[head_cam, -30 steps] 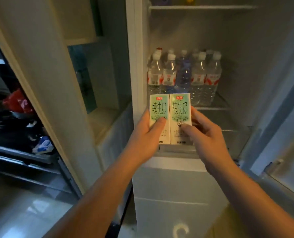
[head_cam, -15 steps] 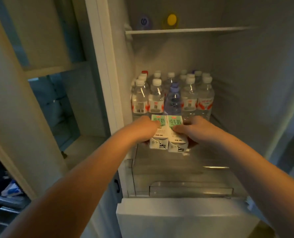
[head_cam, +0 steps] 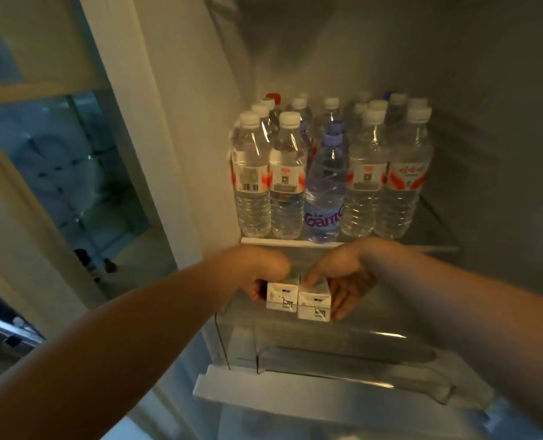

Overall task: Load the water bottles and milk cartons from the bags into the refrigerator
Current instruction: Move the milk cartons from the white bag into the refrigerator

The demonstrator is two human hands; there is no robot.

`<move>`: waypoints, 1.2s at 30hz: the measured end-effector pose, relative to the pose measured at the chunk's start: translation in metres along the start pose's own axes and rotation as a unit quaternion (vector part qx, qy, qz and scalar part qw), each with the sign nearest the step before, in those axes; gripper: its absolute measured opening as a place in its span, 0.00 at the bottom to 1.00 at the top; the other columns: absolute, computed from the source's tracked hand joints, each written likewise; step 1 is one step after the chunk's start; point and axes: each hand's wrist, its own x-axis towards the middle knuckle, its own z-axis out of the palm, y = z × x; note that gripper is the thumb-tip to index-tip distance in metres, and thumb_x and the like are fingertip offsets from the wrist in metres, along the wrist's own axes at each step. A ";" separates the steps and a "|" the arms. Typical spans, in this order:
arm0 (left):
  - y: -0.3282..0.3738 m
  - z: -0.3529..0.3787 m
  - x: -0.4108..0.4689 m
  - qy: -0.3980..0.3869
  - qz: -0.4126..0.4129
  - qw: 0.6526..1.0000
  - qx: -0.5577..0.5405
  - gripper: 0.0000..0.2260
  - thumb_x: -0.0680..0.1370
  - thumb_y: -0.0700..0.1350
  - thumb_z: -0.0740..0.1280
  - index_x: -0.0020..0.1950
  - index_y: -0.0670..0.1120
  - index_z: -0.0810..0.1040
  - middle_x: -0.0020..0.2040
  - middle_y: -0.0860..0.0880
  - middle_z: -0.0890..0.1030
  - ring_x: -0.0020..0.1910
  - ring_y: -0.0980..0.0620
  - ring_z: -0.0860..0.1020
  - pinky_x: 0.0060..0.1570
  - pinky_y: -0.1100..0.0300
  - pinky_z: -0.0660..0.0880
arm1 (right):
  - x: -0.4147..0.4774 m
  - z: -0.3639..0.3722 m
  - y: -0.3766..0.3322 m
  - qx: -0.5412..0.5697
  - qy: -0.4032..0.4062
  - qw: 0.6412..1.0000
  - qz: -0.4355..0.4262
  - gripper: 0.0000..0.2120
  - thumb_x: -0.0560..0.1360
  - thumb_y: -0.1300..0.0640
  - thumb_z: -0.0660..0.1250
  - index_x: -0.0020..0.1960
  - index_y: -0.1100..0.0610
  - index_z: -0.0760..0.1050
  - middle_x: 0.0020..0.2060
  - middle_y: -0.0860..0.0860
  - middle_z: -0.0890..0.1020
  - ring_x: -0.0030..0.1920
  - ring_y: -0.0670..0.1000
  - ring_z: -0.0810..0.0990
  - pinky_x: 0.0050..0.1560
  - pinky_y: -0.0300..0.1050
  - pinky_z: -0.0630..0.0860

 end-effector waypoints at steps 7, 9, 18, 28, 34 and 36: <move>0.000 0.009 0.032 0.014 -0.004 1.000 0.027 0.13 0.84 0.40 0.57 0.65 0.37 0.71 0.46 0.41 0.79 0.55 0.42 0.79 0.55 0.48 0.77 | 0.037 -0.004 0.004 0.009 -0.019 1.000 0.002 0.10 0.79 0.59 0.65 0.56 0.65 0.75 0.46 0.62 0.83 0.46 0.58 0.83 0.49 0.52 0.81; 0.000 0.007 0.033 0.022 -0.004 0.999 0.036 0.13 0.84 0.39 0.58 0.67 0.35 0.70 0.51 0.39 0.80 0.61 0.39 0.78 0.58 0.46 0.77 | 0.046 -0.002 0.002 -0.002 -0.013 1.000 -0.005 0.07 0.79 0.60 0.64 0.52 0.65 0.75 0.45 0.61 0.81 0.46 0.57 0.81 0.50 0.51 0.79; -0.001 0.001 0.045 0.144 0.092 0.954 0.247 0.24 0.76 0.44 0.72 0.69 0.40 0.70 0.63 0.44 0.77 0.60 0.44 0.77 0.56 0.54 0.77 | 0.083 0.000 -0.002 0.055 0.054 0.993 -0.084 0.06 0.79 0.64 0.63 0.54 0.64 0.75 0.61 0.62 0.80 0.57 0.57 0.81 0.59 0.51 0.77; -0.010 0.004 0.049 0.218 0.190 0.780 0.555 0.15 0.78 0.41 0.67 0.64 0.43 0.75 0.61 0.44 0.78 0.60 0.45 0.77 0.55 0.53 0.76 | 0.089 0.011 0.012 -0.089 0.089 0.989 -0.074 0.05 0.78 0.61 0.68 0.49 0.63 0.75 0.37 0.55 0.81 0.37 0.52 0.82 0.41 0.46 0.80; -0.007 0.008 0.054 0.247 0.162 0.725 0.622 0.13 0.80 0.42 0.64 0.64 0.42 0.76 0.61 0.44 0.79 0.60 0.45 0.78 0.55 0.53 0.76 | 0.094 0.011 0.012 -0.133 0.184 0.965 -0.133 0.06 0.78 0.56 0.68 0.49 0.58 0.75 0.39 0.54 0.84 0.34 0.53 0.83 0.32 0.43 0.79; -0.005 0.008 0.057 0.250 0.155 0.717 0.633 0.13 0.80 0.43 0.65 0.64 0.42 0.76 0.60 0.44 0.79 0.60 0.45 0.78 0.56 0.52 0.76 | 0.092 0.011 0.013 -0.157 0.216 0.952 -0.154 0.07 0.77 0.53 0.69 0.50 0.55 0.74 0.41 0.54 0.83 0.33 0.50 0.80 0.31 0.40 0.76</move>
